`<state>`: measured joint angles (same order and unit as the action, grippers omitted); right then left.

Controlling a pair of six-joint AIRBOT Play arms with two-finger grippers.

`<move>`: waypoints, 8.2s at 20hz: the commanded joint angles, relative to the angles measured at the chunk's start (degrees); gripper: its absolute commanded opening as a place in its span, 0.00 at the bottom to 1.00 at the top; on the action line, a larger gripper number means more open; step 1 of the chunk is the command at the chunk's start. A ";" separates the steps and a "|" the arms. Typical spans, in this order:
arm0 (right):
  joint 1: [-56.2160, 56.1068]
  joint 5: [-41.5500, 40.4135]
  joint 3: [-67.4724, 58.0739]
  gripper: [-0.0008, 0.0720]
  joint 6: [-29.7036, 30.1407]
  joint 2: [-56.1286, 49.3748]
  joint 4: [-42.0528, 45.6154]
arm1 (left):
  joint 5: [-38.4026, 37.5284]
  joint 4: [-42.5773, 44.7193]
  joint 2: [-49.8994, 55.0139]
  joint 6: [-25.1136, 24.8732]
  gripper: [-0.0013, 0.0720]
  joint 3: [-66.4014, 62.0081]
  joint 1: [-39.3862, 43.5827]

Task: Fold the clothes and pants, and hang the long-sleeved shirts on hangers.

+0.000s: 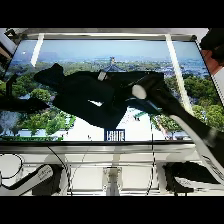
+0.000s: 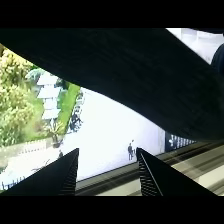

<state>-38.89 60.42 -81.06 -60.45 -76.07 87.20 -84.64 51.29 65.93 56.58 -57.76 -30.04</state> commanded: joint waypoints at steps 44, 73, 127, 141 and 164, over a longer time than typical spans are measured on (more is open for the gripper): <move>-0.07 30.97 41.51 0.04 -18.36 21.33 -16.46 | 32.04 -6.71 26.27 3.21 0.05 -7.82 38.05; 3.15 14.43 38.75 0.04 -15.23 21.31 -21.05 | 6.97 43.71 -20.09 -13.11 0.05 7.34 7.76; 3.21 7.45 31.50 0.60 -15.45 21.33 -14.51 | 9.79 31.17 19.50 14.99 0.58 -0.96 8.87; 3.21 4.42 31.50 0.60 -15.45 21.33 -14.45 | 7.15 14.91 19.52 8.37 0.05 -3.19 8.87; 13.22 8.17 21.92 0.44 -16.68 21.44 -4.72 | -10.38 19.43 9.79 4.20 0.05 -31.21 -3.43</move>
<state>-26.04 66.67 -58.87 -77.12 -54.70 76.64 -91.81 64.25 77.73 64.14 -97.97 -32.47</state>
